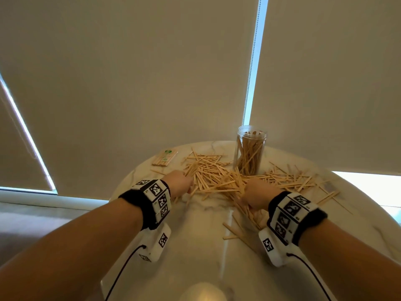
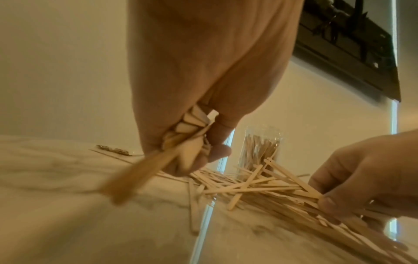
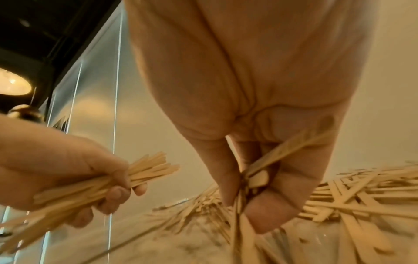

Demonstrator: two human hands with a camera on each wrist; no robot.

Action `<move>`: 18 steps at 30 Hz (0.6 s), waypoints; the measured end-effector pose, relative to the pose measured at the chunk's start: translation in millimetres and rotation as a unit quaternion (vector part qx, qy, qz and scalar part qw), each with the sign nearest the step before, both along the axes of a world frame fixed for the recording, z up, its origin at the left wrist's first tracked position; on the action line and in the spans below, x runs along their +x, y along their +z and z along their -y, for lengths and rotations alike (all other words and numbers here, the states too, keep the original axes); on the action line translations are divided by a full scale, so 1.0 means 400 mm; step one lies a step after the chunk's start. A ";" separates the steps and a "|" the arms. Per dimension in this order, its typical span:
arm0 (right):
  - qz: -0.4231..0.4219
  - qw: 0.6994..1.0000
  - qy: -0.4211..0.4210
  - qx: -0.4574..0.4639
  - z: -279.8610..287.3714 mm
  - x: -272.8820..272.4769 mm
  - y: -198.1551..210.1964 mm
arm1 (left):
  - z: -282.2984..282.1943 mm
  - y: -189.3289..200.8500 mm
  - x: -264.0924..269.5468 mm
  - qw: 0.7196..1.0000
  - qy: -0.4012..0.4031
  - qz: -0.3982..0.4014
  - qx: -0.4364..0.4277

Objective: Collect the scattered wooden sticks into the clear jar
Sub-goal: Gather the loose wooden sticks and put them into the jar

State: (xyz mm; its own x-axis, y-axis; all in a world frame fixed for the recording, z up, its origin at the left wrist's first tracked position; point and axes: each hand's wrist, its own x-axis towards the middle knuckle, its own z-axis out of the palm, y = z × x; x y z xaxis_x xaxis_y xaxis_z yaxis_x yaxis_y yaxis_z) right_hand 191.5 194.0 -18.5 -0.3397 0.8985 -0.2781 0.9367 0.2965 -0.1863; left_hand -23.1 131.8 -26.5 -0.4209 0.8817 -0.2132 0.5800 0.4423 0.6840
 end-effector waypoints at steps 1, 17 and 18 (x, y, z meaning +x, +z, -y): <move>-0.023 1.000 -0.012 -0.012 0.002 0.008 0.006 | -0.006 -0.004 0.007 0.999 0.015 0.048 0.013; -0.342 0.932 -0.114 0.047 0.026 0.070 0.067 | -0.057 -0.014 0.077 0.952 0.063 0.164 0.250; -0.347 0.930 -0.113 0.042 0.025 0.068 0.064 | -0.057 -0.011 0.083 0.947 0.075 0.156 0.269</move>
State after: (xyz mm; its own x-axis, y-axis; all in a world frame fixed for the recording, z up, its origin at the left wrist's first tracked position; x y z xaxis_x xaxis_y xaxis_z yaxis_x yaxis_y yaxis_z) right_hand 218.6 184.0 6.9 -0.2111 0.9774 0.0117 0.6400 0.1473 -0.7541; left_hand 10.2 154.6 -30.9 -0.5406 0.8334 0.1147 0.2701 0.0428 0.9619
